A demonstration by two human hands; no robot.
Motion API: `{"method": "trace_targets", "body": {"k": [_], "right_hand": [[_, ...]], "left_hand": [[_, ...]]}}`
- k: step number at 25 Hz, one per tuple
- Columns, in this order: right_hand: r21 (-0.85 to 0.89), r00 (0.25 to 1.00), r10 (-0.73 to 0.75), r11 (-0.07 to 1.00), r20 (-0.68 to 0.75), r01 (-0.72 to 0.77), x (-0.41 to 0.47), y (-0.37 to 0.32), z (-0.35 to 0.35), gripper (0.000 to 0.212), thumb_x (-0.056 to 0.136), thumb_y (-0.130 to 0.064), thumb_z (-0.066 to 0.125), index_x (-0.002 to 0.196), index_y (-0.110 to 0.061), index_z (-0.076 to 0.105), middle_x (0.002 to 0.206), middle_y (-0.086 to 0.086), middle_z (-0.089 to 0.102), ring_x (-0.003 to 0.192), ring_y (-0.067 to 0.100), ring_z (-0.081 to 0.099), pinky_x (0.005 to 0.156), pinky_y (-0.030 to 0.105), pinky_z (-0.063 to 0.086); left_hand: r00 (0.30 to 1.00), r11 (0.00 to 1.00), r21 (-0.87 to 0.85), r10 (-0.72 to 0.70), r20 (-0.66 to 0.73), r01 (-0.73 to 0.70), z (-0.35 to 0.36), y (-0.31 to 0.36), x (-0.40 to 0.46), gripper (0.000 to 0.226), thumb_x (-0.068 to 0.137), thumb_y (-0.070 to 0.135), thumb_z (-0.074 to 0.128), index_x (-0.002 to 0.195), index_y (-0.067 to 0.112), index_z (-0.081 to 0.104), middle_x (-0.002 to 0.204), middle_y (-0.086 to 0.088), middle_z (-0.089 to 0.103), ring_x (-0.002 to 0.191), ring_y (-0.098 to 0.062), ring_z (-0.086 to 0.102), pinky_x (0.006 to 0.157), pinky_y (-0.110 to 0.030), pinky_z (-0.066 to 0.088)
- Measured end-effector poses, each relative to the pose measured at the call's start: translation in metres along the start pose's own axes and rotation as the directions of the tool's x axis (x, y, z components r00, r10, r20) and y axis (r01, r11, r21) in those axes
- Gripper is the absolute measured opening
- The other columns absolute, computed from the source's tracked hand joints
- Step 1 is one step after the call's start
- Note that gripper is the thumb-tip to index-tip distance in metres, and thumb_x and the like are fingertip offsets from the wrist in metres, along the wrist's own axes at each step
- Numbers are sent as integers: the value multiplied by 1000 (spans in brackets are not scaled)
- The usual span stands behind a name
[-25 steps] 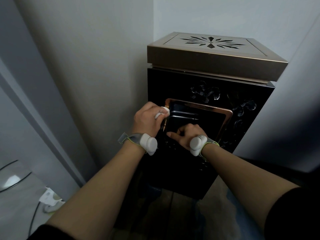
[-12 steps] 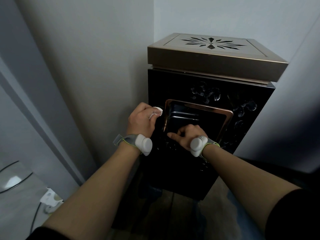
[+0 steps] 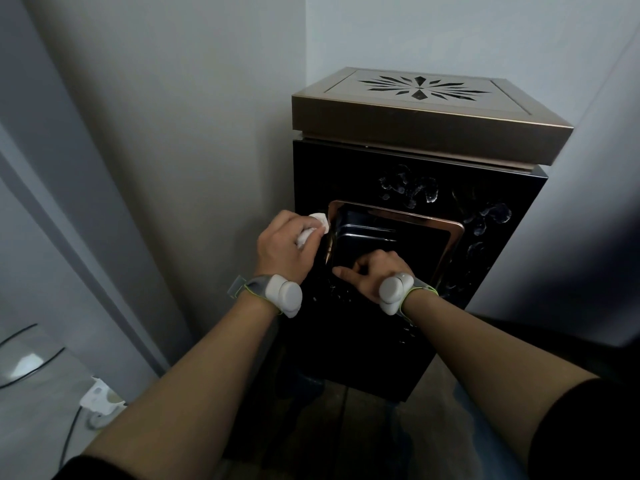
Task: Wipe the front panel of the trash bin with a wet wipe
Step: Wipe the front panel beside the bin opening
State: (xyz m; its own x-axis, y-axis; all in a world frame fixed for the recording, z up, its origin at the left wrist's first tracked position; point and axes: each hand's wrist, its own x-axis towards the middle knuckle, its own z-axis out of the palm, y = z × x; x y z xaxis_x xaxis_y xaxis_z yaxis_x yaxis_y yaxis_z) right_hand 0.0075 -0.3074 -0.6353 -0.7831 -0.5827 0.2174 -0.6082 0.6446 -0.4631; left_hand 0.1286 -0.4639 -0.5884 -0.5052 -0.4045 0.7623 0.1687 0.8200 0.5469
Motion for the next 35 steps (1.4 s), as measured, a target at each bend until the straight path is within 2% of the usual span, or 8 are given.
{"method": "trace_targets", "body": {"k": [3, 8, 12, 16, 20, 25, 30, 35], "right_hand": [[-2, 1000, 1, 1000, 24, -1, 1, 0, 1, 52, 63, -97, 40, 68, -51, 63, 60, -40, 57, 49, -2, 57, 43, 18, 37], [-5, 1000, 2, 1000, 13, -2, 4, 2, 3, 52, 63, -97, 41, 67, -51, 64, 58, -37, 57, 51, -1, 56, 44, 17, 35], [-6, 1000, 13, 1000, 8, -13, 5, 3, 3, 52, 62, -97, 41, 66, -50, 64, 51, -26, 59, 52, -1, 56, 45, 17, 35], [-17, 1000, 15, 1000, -9, -15, 3, 2, 2, 53, 63, -96, 42, 66, -49, 64, 56, -36, 56, 53, -5, 53, 46, 16, 33], [-7, 1000, 14, 1000, 7, -14, 3, 4, 2, 51, 63, -95, 43, 66, -48, 64, 53, -29, 59, 54, -2, 54, 46, 16, 33], [4, 999, 14, 1000, 33, -14, 3, 5, 2, 52, 63, -95, 43, 67, -47, 64, 52, -16, 61, 55, 0, 57, 46, 17, 37], [28, 999, 1, 1000, 45, -2, 0, 3, -1, 53, 64, -93, 44, 67, -45, 65, 52, -25, 60, 53, -1, 57, 47, 17, 36], [48, 999, -1, 999, 51, -1, 1, 4, -1, 57, 63, -93, 44, 62, -41, 64, 53, -16, 61, 55, 0, 57, 47, 17, 36]], "left_hand": [[997, 998, -16, 61, 43, -61, 7, 9, -2, 4, 81, 11, 79, 80, 10, 76, 83, -2, 67, 73, -10, 61, 66, -12, 45], [995, 1000, -11, 22, 94, -21, 12, 7, 1, 7, 80, 14, 80, 78, 11, 74, 83, -1, 66, 75, -13, 63, 64, -22, 49], [994, 1000, 13, 13, 111, -14, 8, 1, 3, 5, 79, 14, 80, 78, 14, 76, 83, 0, 67, 75, -10, 61, 66, -7, 42], [995, 1000, 28, -3, 97, 0, 4, -5, 4, 6, 79, 9, 79, 80, 15, 78, 83, -3, 66, 75, -6, 58, 68, 2, 36], [995, 999, 40, -3, 99, -1, 4, -5, 3, 7, 81, 6, 78, 82, 13, 79, 85, -3, 66, 77, -6, 57, 69, 3, 36], [995, 998, 50, -33, 89, 28, 3, -6, 3, 6, 81, 7, 77, 82, 14, 78, 86, -1, 66, 77, 4, 51, 71, 5, 35], [993, 994, 80, -81, 91, 74, -2, -7, 5, 6, 82, 9, 76, 81, 15, 76, 88, 1, 66, 77, -6, 58, 70, 3, 35], [992, 988, 117, -108, 68, 99, -6, -9, 7, 6, 81, 6, 75, 80, 11, 76, 88, -5, 68, 80, -11, 60, 72, 3, 32]]}}
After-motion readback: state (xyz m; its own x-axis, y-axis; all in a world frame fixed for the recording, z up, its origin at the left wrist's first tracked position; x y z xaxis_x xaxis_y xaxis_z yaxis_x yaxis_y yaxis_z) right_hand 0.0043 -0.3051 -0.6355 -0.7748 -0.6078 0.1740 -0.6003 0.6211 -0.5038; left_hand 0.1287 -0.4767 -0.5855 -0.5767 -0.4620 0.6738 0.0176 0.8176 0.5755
